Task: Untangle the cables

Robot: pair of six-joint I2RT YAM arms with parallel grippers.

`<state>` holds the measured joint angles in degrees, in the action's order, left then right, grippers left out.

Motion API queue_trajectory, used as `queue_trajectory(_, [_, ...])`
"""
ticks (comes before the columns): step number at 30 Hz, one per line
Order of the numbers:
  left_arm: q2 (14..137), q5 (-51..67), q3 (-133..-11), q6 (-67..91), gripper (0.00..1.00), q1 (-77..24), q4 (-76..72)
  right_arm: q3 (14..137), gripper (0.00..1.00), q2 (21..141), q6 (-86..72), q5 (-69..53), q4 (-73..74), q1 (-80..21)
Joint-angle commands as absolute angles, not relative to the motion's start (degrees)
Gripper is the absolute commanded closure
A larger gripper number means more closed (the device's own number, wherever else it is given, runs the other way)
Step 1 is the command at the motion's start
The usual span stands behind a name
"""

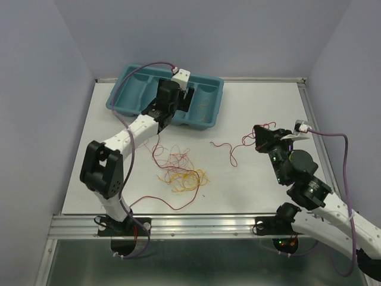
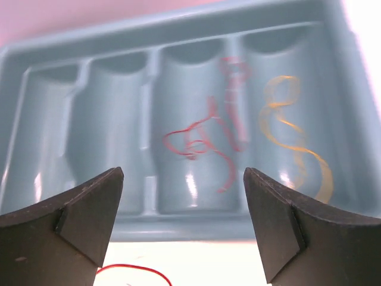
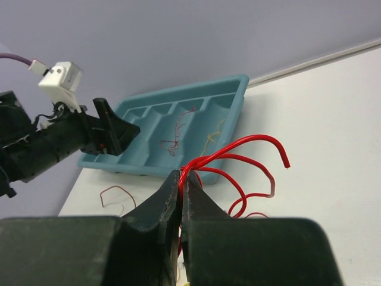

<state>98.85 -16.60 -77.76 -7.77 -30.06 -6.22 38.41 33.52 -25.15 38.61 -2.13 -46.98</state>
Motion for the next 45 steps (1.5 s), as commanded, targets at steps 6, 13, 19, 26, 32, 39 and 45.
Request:
queue_trajectory(6, [83.3, 32.1, -57.3, -21.0, 0.06, -30.8, -24.5, 40.2, 0.99, 32.2, -23.0, 25.9, -5.9, -47.1])
queue_trajectory(13, [84.9, 38.2, -53.3, -22.9, 0.01, -36.8, -29.0, 39.2, 0.99, 30.8, -23.4, 18.5, -8.7, -47.2])
queue_trajectory(19, [88.2, 40.2, -55.5, -21.7, 0.04, -41.4, -30.5, 39.4, 0.99, 31.8, -23.4, 15.0, -9.5, -47.2])
queue_trajectory(26, [91.9, 38.8, -59.8, -18.3, 0.06, -45.5, -32.3, 38.7, 0.99, 31.6, -23.8, 10.9, -11.3, -47.2])
queue_trajectory(32, [93.0, 37.0, -61.5, -16.7, 0.16, -46.9, -33.3, 38.2, 0.99, 32.9, -24.4, 8.9, -12.7, -47.1])
queue_trajectory(39, [91.5, 36.8, -60.2, -15.9, 0.53, -46.9, -35.2, 37.6, 1.0, 33.9, -25.2, 6.9, -14.6, -47.2])
queue_trajectory(45, [89.7, 32.2, -59.1, -17.3, 1.0, -46.0, -34.8, 37.3, 0.99, 31.9, -24.5, 7.3, -14.5, -47.2])
